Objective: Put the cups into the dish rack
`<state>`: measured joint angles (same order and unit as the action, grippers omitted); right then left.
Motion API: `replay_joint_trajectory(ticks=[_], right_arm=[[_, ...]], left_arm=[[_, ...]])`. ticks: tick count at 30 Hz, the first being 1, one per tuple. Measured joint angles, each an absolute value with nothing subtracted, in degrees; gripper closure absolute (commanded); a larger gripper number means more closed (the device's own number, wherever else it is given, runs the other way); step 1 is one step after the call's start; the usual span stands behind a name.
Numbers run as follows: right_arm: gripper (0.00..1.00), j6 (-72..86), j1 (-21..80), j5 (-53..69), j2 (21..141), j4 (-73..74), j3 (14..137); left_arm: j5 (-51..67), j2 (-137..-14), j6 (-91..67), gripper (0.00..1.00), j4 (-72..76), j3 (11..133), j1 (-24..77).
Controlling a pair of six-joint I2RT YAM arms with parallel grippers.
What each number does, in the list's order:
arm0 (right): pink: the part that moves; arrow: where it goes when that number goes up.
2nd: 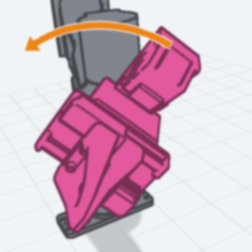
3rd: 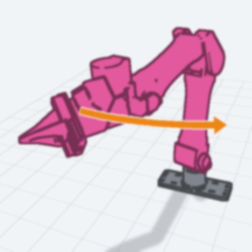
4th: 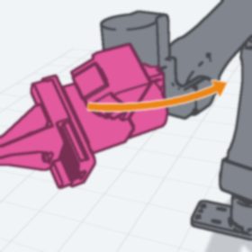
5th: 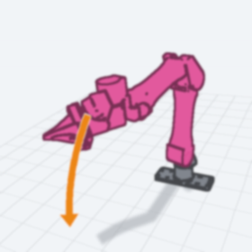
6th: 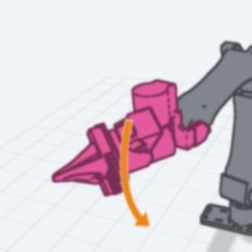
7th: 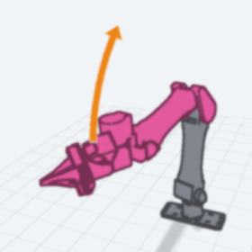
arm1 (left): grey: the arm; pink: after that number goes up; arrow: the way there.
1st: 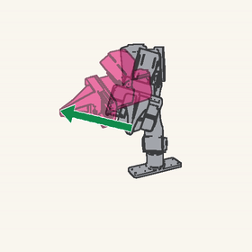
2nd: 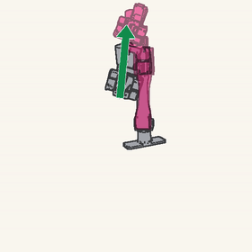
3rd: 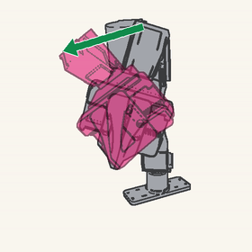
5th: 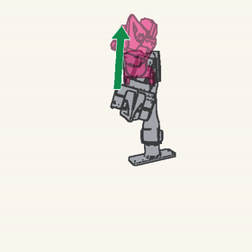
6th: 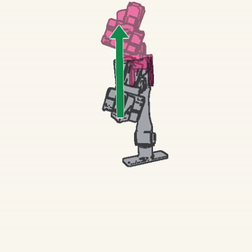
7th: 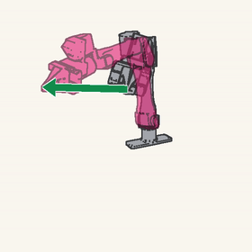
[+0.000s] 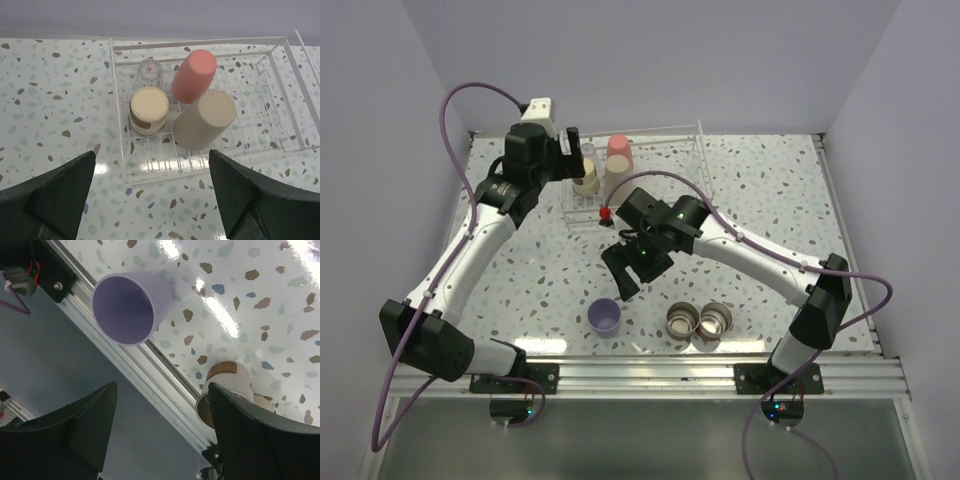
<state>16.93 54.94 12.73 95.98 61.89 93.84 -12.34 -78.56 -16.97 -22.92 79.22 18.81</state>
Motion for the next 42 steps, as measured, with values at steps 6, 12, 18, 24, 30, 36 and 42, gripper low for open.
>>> replay_joint_trajectory(ticks=[6,12,18,24,30,36,42], right_arm=[[0.27,16.71,57.14,12.86,97.93,61.3,93.08],[0.3,16.88,57.3,12.93,101.03,58.83,92.95],[0.34,17.74,58.17,12.97,104.03,55.75,91.61],[0.49,18.92,59.75,12.88,106.26,53.3,89.84],[0.7,20.27,60.82,12.49,107.66,51.81,87.66],[0.96,21.1,60.86,11.35,107.63,51.35,87.37],[1.0,21.61,60.86,7.57,107.61,52.12,87.39]], left_arm=[[-11.6,-76.97,-17.69,0.05,-24.77,78.04,18.9],[-11.31,-73.71,-18.46,0.07,-25.43,76.99,18.9],[-11.31,-71.02,-18.52,0.08,-25.82,75.48,18.9],[-11.33,-69.73,-18.81,0.09,-26.26,74.22,18.87],[-11.33,-67.11,-19.14,0.09,-27.49,71.75,18.9],[-11.38,-65.6,-19.46,0.09,-28.08,70.98,18.9],[-11.46,-65.41,-19.46,0.09,-28.56,70.98,18.9]])
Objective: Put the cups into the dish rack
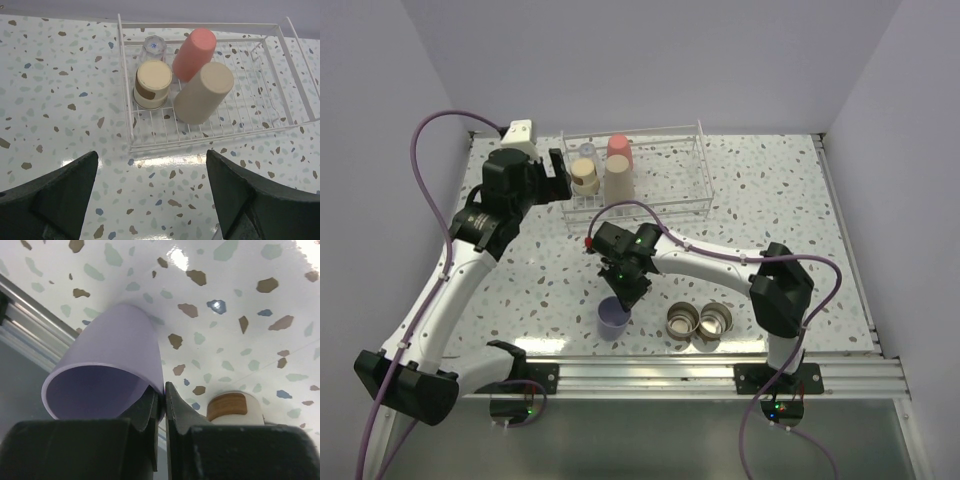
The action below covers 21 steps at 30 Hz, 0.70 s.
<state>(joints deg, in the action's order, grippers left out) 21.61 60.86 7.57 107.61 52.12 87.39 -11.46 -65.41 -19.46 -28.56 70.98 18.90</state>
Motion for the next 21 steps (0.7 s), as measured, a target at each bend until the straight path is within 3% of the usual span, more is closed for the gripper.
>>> replay_joint_trajectory(ticks=[6,15,21], right_arm=[[1.0,21.34,58.96,3.46,105.78,54.13,87.61],[1.0,21.08,37.71,5.52,93.17,54.0,86.7],[1.0,20.97,32.62,8.16,86.26,53.58,88.14]], left_arm=[[-11.75,-65.43,-19.44,0.09,-28.82,71.02,18.9],[-11.42,-62.94,-18.59,0.09,-22.98,67.4,18.87],[-3.79,-59.16,-17.67,0.07,-16.29,63.22,18.87]])
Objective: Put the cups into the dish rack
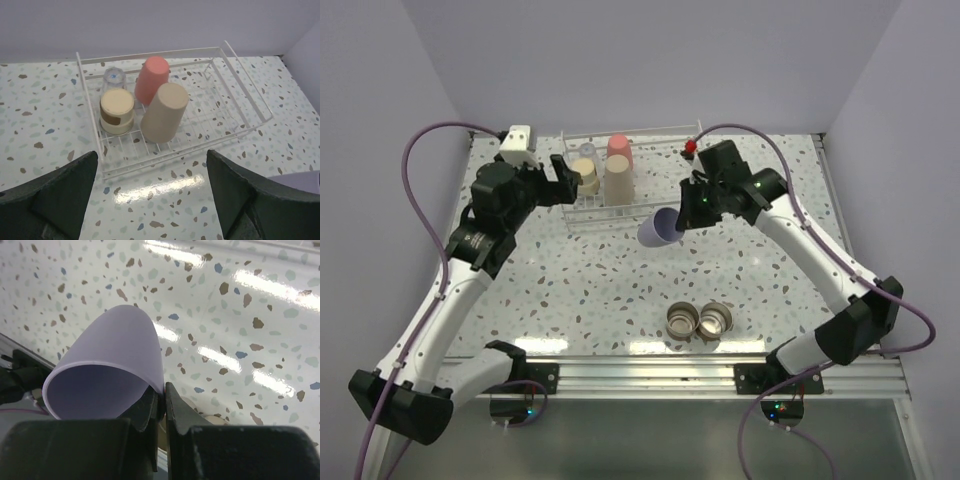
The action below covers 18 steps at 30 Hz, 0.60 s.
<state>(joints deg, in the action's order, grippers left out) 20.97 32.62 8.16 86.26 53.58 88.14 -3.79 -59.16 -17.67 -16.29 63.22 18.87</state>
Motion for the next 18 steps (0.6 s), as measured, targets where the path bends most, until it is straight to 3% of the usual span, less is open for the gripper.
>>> replay_joint_trajectory(ticks=[10,18], right_arm=[[1.0,34.0,14.72,34.7,80.12,34.39,75.66],[1.0,48.56,14.02,47.62,80.25,17.78,71.94]], left_arm=[[15.59,-66.54,-19.09,0.0,-10.61,65.34,17.34],[40.18,-71.61,-37.98,0.01,15.94,56.66,8.14]])
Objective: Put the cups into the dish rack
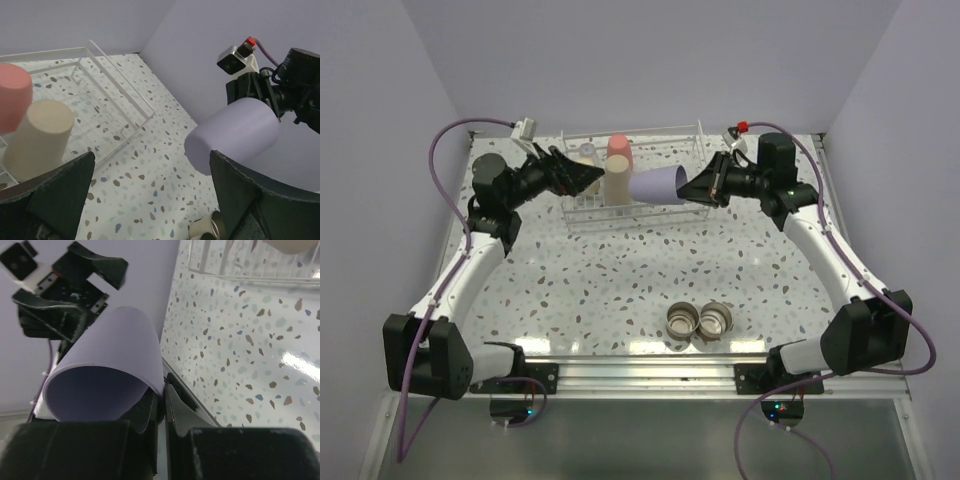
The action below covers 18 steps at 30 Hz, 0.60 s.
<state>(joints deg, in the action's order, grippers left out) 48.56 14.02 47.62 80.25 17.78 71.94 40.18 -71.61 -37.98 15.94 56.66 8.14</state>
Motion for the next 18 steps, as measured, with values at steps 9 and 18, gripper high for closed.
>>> replay_joint_trajectory(ticks=[9,18], right_arm=[[1.0,57.6,13.32,51.57,80.36,7.42,71.94],[1.0,60.95,13.39,52.05,82.3,4.01,71.94]], left_arm=[[53.84,-79.83,-61.87,0.02,48.36,49.08,5.85],[55.83,-86.61,-81.49,0.03,70.26,48.34,5.85]])
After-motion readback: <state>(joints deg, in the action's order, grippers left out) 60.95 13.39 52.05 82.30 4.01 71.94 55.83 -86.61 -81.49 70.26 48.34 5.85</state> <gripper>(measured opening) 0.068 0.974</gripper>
